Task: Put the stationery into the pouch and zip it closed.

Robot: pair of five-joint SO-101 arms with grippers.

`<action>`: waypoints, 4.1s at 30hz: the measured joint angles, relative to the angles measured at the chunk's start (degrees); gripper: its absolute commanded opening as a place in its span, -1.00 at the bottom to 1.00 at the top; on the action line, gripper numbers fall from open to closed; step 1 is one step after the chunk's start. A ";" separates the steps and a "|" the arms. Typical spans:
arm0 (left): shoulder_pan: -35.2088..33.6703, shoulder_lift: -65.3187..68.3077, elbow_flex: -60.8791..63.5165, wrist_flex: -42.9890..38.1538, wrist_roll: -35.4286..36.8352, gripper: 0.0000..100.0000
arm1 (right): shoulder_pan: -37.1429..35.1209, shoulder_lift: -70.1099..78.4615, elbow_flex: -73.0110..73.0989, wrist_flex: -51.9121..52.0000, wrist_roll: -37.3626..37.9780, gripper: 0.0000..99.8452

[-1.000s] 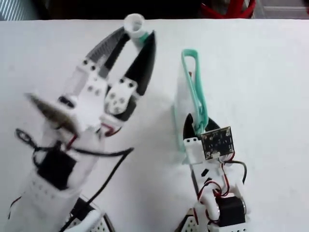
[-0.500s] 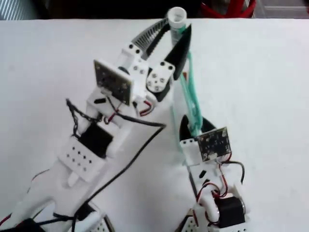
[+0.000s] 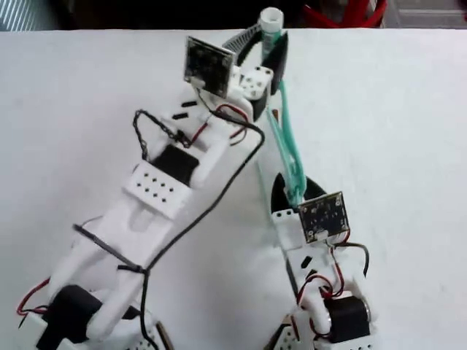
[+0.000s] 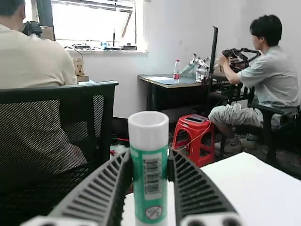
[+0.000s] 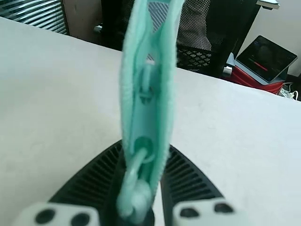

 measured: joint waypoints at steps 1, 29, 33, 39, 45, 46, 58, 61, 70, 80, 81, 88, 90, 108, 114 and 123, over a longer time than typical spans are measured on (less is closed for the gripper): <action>-0.62 -0.09 -0.18 0.09 1.32 -0.95 | 0.00 0.00 0.00 0.00 0.00 -0.96; 4.04 -13.54 -0.97 18.64 5.98 -0.94 | 0.18 0.00 0.00 0.00 0.00 -0.96; 3.87 -12.31 -2.64 18.64 8.35 -0.94 | 0.44 0.00 0.00 0.00 0.00 -0.96; 2.29 -6.51 -5.36 18.64 8.79 -0.94 | 0.44 0.00 0.00 0.00 0.00 -0.96; 2.20 -2.73 -6.86 18.99 8.88 -0.94 | 0.44 0.00 0.00 0.00 0.00 -0.96; 2.11 -2.37 -6.86 18.99 8.88 -0.94 | 0.44 0.00 0.00 0.00 0.00 -0.96; 2.11 -1.32 -6.86 18.99 9.14 -0.70 | 0.62 0.00 0.00 0.00 0.00 -0.96; 1.85 -1.32 -6.86 20.40 10.64 -0.68 | 0.53 0.00 0.00 0.00 0.00 -0.96; 1.93 -1.23 -13.27 31.91 14.86 -0.68 | 0.53 0.00 0.00 0.00 0.00 -0.96; -0.26 -1.23 -17.23 36.84 15.03 -0.68 | 0.53 0.00 0.00 0.00 0.00 -0.96; -0.18 -1.23 -17.23 37.45 15.03 -0.68 | 0.53 0.00 0.00 0.00 0.00 -0.96; -0.26 -1.32 -20.57 45.27 13.01 -0.68 | 1.05 0.00 0.00 0.00 0.00 -0.95; 0.70 -1.32 -21.45 46.86 13.01 -0.68 | 2.64 0.00 -0.18 0.00 -0.09 -0.95; -2.64 11.78 -48.79 67.96 10.29 -0.68 | 7.74 0.26 -7.56 9.49 -3.52 -0.62; -3.25 11.78 -52.31 70.77 10.29 -0.68 | 3.96 0.26 -6.24 7.82 -1.67 -0.71; -6.42 11.78 -53.45 71.03 10.29 -0.68 | 5.98 0.79 -6.33 7.56 -1.67 -0.72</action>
